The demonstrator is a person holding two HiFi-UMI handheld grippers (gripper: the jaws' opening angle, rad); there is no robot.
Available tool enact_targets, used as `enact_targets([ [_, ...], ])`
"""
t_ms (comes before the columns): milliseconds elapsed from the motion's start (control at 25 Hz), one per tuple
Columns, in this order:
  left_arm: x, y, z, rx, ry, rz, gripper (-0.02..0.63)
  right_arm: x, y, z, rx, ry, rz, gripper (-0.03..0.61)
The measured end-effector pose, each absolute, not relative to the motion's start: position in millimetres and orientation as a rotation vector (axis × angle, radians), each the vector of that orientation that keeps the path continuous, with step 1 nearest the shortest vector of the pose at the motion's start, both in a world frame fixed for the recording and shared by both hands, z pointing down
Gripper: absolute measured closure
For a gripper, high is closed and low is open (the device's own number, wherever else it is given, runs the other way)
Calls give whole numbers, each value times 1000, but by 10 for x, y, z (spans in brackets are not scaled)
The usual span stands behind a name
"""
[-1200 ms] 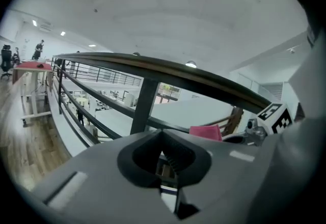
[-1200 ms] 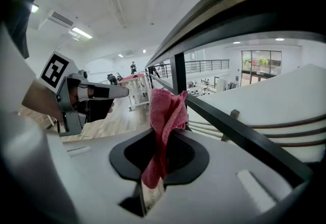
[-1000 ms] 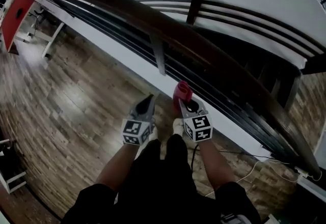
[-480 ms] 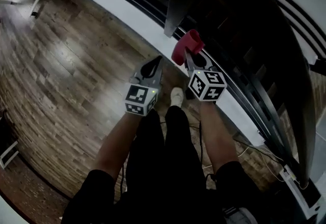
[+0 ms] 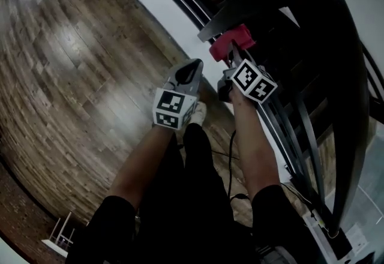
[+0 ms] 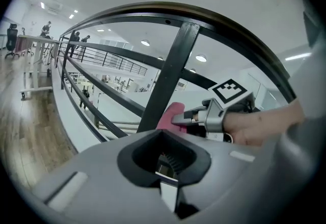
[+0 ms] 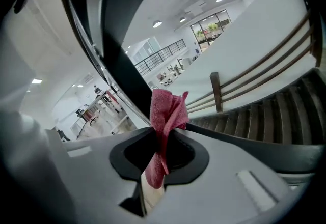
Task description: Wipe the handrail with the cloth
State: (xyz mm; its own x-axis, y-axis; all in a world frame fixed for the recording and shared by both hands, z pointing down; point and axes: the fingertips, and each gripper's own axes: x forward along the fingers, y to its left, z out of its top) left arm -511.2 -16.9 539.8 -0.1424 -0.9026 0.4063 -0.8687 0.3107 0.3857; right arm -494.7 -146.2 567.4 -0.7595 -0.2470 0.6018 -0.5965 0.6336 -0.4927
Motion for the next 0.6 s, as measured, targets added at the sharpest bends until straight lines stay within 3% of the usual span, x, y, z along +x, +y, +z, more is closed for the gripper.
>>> enact_targets([
  [400,-5034,-126,5445,1568,-2008,-56,614,-4982,-1613,5760,720,-2285,643,531],
  [600,-4931,-91,5474,1590,-1983,-46,614,-4808,-1624,5759,730,-2272,677,531],
])
